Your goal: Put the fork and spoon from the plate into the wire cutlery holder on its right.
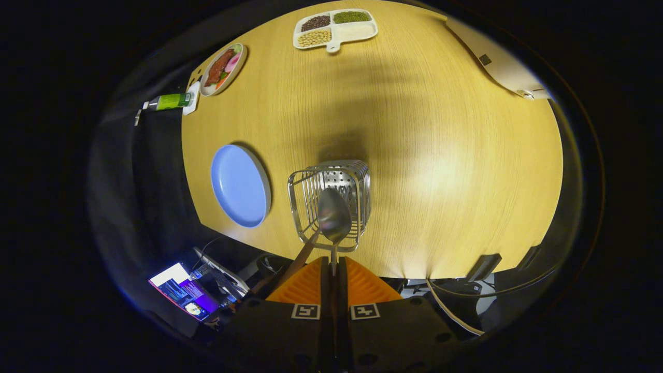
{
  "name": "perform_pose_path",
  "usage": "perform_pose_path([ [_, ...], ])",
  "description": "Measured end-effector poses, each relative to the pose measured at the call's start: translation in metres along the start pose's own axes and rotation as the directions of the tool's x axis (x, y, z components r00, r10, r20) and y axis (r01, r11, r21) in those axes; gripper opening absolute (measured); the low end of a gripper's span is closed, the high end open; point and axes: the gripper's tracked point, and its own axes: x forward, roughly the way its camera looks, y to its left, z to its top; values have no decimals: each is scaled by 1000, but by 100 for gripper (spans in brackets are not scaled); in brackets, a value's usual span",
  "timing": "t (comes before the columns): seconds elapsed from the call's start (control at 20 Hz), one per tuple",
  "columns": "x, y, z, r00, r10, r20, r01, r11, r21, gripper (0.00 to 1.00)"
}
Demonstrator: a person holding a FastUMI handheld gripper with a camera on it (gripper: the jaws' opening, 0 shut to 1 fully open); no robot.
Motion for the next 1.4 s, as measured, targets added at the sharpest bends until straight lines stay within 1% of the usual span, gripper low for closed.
perform_pose_path([
  [0.25, 17, 7, 8, 998, -38, -58, 39, 999, 17, 7],
  [0.4, 23, 7, 11, 996, -57, -72, 59, 998, 26, 8],
  [0.45, 23, 6, 12, 995, -63, -74, 65, 998, 28, 9],
  [0.7, 27, 5, 14, 996, -55, -67, 57, 998, 35, 10],
  [0.9, 19, 5, 13, 999, -25, -33, 26, 999, 27, 14],
  [0.95, 16, 6, 15, 1000, -13, -11, 14, 1000, 24, 20],
  [1.0, 15, 6, 18, 1000, -2, 13, 2, 1000, 20, 22],
  [1.1, 6, 10, 24, 996, 43, 79, -45, 999, 20, 32],
  [1.2, -5, 16, 33, 981, 96, 170, -97, 995, -2, 38],
  [1.3, -15, 15, 37, 958, 120, 261, -109, 992, -57, 44],
  [1.4, -24, 9, 39, 933, 118, 341, -79, 989, -126, 65],
])
